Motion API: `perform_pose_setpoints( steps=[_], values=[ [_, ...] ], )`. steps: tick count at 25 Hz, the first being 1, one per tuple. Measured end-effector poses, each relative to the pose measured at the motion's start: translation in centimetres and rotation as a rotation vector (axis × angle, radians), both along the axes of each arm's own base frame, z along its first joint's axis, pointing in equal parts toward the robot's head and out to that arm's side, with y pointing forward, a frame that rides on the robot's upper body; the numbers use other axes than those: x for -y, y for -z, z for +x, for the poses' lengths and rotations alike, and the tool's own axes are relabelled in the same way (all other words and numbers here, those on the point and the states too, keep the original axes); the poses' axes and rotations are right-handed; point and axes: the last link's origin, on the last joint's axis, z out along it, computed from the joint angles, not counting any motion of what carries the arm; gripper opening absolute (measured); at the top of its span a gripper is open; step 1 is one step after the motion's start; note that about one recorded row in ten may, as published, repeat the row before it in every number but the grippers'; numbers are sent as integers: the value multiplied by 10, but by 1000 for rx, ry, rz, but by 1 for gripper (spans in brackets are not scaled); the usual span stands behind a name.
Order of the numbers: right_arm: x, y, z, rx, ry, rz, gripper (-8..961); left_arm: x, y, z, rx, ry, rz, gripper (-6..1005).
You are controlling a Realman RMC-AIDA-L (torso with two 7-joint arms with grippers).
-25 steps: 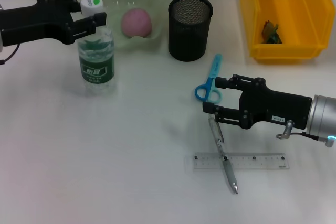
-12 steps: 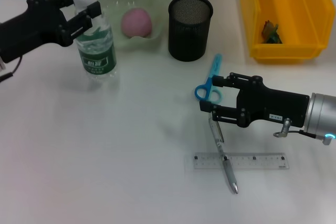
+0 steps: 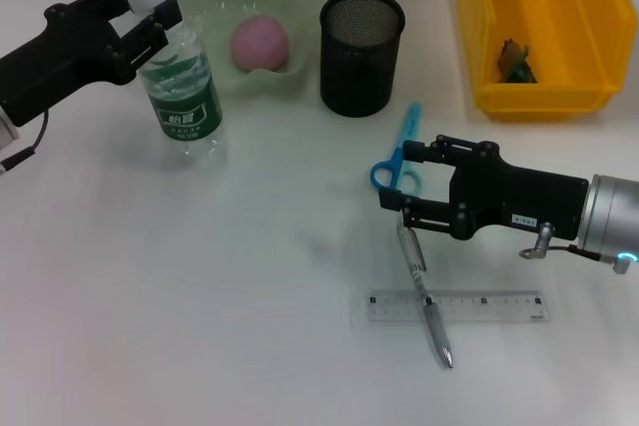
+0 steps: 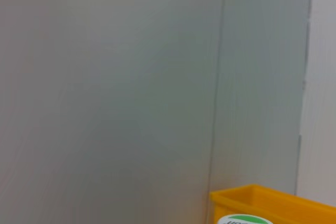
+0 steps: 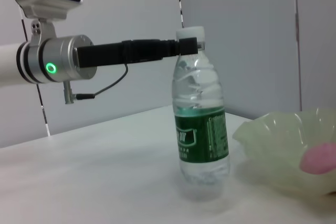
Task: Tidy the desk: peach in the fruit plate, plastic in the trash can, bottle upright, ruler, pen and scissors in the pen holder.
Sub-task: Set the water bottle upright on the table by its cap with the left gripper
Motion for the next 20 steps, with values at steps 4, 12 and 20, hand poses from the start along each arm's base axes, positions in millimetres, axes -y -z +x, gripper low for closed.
perform_pose_setpoints(
  steps=[4,12,20],
  values=[
    [-1,-1,0,-3,-1,6,716,-2,2,-5,26,-43,9,456],
    [-1,-1,-1,-3,-1,7,717,-2,5,-4,28,-49,4,463],
    [-1,-1,-1,-3,-2,8,717,-3,6,-4,22,-49,4,469]
  ],
)
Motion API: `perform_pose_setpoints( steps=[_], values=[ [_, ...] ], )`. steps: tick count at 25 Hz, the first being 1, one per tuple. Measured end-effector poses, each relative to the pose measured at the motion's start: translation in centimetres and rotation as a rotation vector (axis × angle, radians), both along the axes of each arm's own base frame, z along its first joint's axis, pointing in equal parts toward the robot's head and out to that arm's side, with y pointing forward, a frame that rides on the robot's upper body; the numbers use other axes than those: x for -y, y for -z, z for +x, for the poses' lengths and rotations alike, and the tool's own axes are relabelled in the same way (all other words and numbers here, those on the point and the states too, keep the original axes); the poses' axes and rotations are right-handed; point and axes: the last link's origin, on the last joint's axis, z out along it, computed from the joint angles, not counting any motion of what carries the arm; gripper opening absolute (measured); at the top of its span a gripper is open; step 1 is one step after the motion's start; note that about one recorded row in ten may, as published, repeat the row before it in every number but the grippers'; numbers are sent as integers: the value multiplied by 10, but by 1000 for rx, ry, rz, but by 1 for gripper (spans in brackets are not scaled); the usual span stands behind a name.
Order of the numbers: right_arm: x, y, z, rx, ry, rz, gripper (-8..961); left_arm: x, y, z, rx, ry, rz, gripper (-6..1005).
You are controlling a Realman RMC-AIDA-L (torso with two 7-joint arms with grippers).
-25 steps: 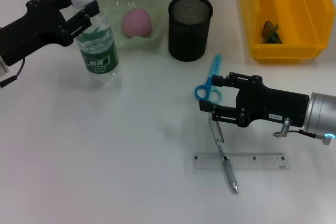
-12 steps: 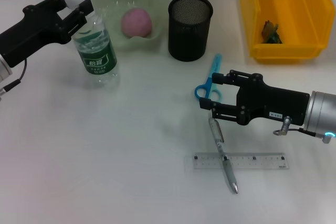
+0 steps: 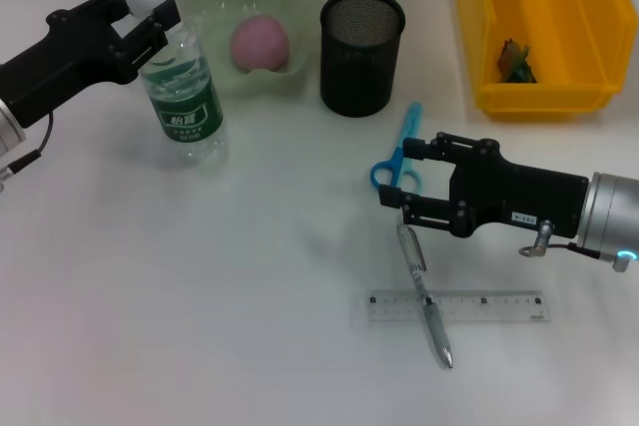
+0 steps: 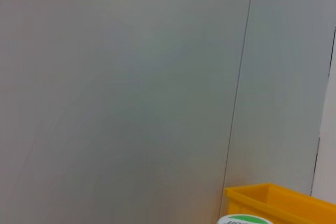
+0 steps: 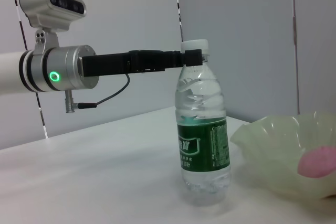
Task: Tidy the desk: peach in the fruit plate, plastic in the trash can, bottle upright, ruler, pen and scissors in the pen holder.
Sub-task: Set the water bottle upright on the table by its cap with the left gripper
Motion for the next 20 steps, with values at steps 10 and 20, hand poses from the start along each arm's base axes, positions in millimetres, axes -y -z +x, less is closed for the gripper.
perform_pose_setpoints(
  steps=[10,20],
  values=[
    [0,0,0,-1,-1,-1,716,0,-1,-2,-13,-5,20,477],
    [2,1,0,-5,3,-6,716,-2,-4,-18,-41,-73,108,485]
  ],
)
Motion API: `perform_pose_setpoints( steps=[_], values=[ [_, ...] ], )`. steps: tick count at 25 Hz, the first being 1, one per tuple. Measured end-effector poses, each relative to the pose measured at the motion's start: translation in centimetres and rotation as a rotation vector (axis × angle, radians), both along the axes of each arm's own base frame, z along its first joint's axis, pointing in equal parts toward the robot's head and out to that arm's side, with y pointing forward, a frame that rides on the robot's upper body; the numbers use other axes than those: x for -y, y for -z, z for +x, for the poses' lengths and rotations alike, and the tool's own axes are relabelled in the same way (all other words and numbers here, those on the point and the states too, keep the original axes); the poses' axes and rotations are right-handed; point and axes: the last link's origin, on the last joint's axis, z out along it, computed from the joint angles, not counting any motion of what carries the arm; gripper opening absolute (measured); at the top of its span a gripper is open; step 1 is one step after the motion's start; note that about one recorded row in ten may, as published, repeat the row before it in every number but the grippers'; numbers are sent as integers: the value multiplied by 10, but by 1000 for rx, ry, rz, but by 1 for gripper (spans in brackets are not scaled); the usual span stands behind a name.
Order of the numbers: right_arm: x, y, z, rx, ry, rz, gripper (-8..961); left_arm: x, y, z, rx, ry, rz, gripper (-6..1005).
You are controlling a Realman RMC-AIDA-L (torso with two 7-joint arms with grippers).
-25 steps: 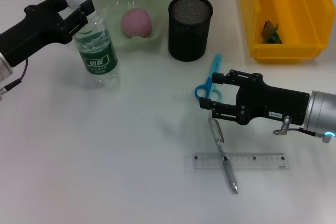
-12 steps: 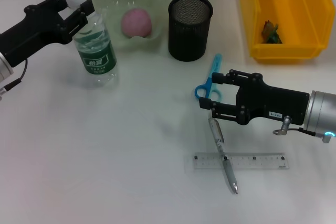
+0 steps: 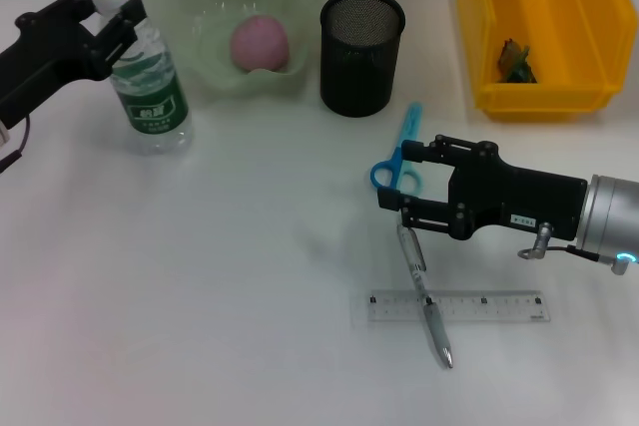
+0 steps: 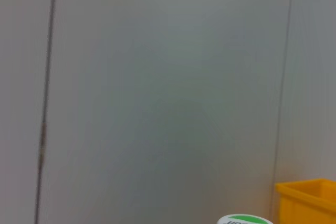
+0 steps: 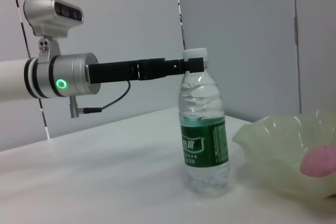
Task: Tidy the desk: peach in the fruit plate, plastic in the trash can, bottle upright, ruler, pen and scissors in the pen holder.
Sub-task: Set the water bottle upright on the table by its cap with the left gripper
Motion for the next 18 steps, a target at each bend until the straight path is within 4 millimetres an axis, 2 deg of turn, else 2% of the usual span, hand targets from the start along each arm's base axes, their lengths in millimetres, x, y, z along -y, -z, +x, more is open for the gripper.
perform_pose_setpoints(
  steps=[18],
  values=[
    [1,1,0,1,0,-8,716,-3,3,-5,-29,-26,42,499]
  ],
)
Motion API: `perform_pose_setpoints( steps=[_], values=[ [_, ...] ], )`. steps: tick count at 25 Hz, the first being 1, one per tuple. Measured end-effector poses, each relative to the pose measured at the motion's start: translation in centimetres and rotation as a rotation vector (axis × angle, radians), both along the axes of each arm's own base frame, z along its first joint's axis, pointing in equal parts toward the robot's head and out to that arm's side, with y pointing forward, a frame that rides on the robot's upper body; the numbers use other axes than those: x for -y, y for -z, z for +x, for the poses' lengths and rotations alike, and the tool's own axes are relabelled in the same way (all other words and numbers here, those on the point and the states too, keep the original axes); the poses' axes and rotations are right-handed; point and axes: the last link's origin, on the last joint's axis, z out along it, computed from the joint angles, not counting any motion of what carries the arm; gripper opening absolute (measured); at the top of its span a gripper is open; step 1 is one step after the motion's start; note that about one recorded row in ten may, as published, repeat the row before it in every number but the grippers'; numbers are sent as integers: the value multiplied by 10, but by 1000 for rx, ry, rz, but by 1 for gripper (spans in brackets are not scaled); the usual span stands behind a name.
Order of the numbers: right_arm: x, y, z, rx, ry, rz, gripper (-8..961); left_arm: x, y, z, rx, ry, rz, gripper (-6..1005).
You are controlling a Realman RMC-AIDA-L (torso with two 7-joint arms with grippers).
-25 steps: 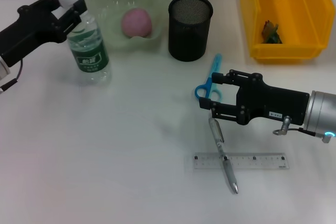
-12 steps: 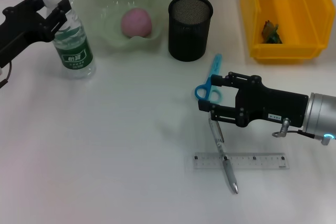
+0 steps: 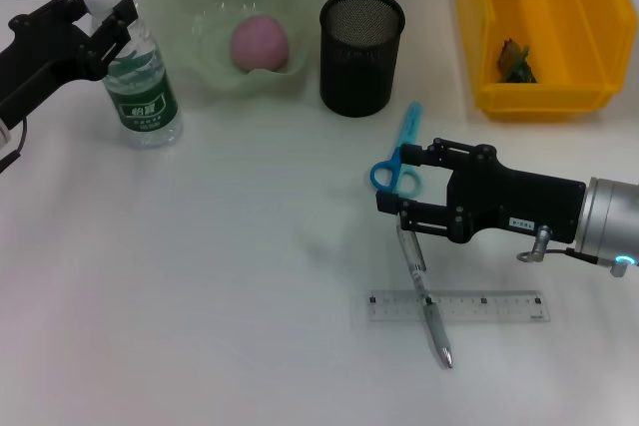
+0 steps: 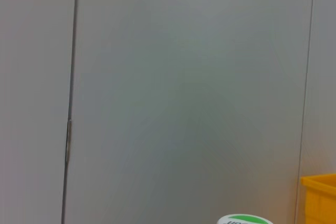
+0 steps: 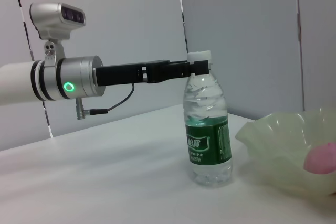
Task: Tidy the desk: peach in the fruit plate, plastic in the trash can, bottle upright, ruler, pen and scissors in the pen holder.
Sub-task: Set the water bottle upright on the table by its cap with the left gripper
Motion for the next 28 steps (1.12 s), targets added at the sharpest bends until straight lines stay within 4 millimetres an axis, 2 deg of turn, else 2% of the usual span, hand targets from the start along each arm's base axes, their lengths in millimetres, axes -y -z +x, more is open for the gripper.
perform_pose_setpoints(
  steps=[28],
  values=[
    [0,0,0,0,-1,-2,716,-1,2,2,-10,8,-7,522]
  ],
)
